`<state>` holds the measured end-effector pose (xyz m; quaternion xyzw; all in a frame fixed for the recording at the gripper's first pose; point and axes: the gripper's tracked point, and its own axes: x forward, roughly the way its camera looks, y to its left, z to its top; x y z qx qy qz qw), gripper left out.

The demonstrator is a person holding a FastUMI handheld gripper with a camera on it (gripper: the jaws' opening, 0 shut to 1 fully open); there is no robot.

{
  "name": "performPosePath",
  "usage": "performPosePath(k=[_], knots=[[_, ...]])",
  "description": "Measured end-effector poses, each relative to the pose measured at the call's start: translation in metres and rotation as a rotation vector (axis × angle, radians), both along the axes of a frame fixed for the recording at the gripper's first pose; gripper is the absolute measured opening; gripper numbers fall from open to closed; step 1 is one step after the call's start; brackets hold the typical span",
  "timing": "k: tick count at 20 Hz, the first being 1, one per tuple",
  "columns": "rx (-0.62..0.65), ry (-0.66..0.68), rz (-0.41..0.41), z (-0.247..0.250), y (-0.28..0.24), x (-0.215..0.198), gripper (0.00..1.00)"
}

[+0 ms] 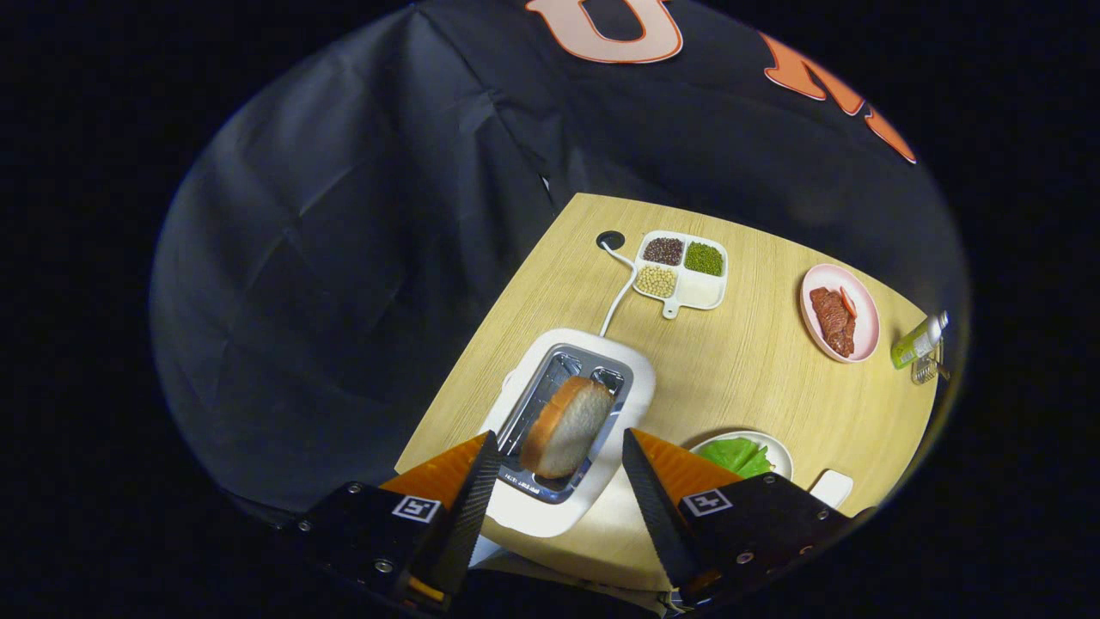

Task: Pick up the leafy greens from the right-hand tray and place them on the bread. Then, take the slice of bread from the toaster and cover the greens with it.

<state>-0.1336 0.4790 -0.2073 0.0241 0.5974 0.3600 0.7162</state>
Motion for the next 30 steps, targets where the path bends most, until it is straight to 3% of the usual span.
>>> performPosePath(k=[6, 9, 11, 14, 16, 22, 30], knots=[[-0.175, 0.022, 0.012, -0.033, 0.003, -0.002, 0.84], [-0.212, 0.057, 0.015, -0.041, 0.001, -0.006, 0.77], [-0.236, 0.083, 0.012, -0.048, -0.001, -0.010, 0.61], [-0.243, 0.164, -0.018, -0.052, 0.002, -0.014, 0.30], [-0.234, 0.180, -0.032, -0.052, 0.003, -0.011, 0.20], [-0.148, 0.190, -0.063, -0.038, -0.003, -0.009, 0.10], [0.062, 0.187, -0.144, 0.006, -0.040, 0.011, 0.09]])
